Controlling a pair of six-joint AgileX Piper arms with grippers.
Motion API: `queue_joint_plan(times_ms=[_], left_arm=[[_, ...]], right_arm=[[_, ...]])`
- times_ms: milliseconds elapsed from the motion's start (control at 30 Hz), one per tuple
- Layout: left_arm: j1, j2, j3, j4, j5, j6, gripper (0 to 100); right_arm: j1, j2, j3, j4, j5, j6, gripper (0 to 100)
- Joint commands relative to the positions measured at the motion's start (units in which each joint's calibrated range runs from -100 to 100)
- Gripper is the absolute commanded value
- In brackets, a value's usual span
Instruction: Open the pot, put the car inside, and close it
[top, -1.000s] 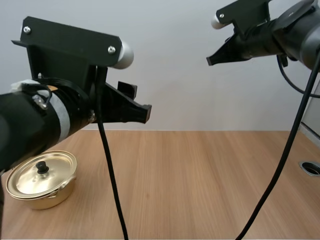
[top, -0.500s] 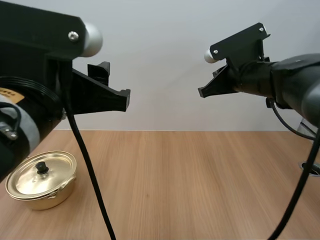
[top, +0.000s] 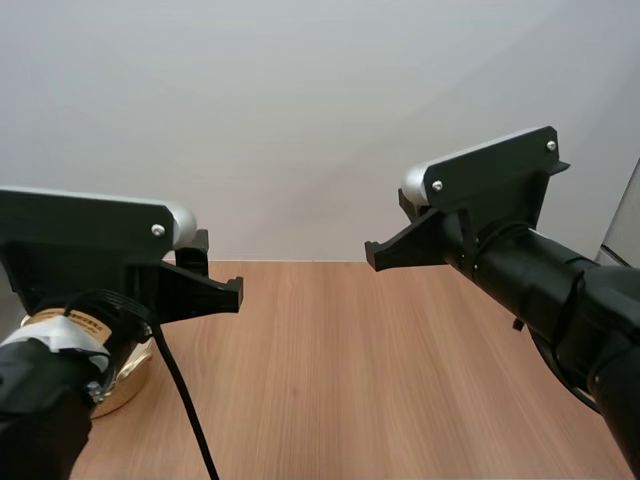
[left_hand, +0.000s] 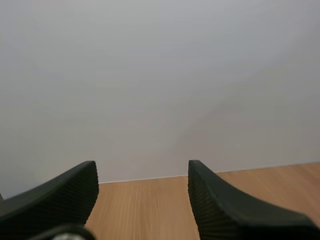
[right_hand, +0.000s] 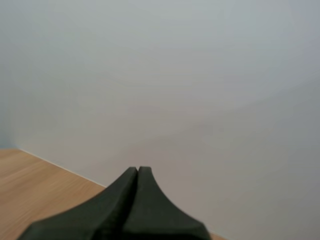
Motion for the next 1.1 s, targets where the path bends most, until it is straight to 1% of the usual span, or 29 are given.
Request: queue_joint_plan(times_ms=[0,33,200,233,267,333,467,667,1067], left_arm=[[-0.01,0.00,11.17,7.42,-5.15,-2.77,87],[-0.01,0.00,12.41,7.42,-5.92,-4.01,87],[0.98,0.00,16.35,7.11,-5.74,-7.24,87],[0.98,-0.15,16.47,6.96,-5.50,-7.98,87],[0.98,-0.90,16.60,6.78,-3.82,-8.75,87],[0.98,-2.61,16.92,6.78,-3.58,-8.87,87],[0.91,-4.42,18.53,6.78,-3.42,-8.87,87],[0.75,-7.16,24.66,6.78,-7.13,-8.87,87],[0.75,-7.93,24.71,6.67,-9.11,-10.10,87]], right_arm=[[-0.02,-1.13,0.65,-5.41,-4.59,0.00,0],[-0.02,-1.13,0.65,-6.87,-5.44,0.53,0],[-0.02,-1.13,0.79,-17.56,-5.94,10.04,0],[-0.02,-1.13,0.79,-19.29,-5.94,11.54,0],[-0.02,-1.13,0.79,-21.41,-5.94,12.75,0],[-0.02,-1.13,0.79,-23.26,-5.94,13.64,0],[-0.02,-1.13,0.93,-23.57,-5.94,15.44,0],[-0.12,-1.13,0.93,-24.06,-5.94,16.55,0],[-0.12,-1.01,0.93,-24.93,-5.94,16.55,0]])
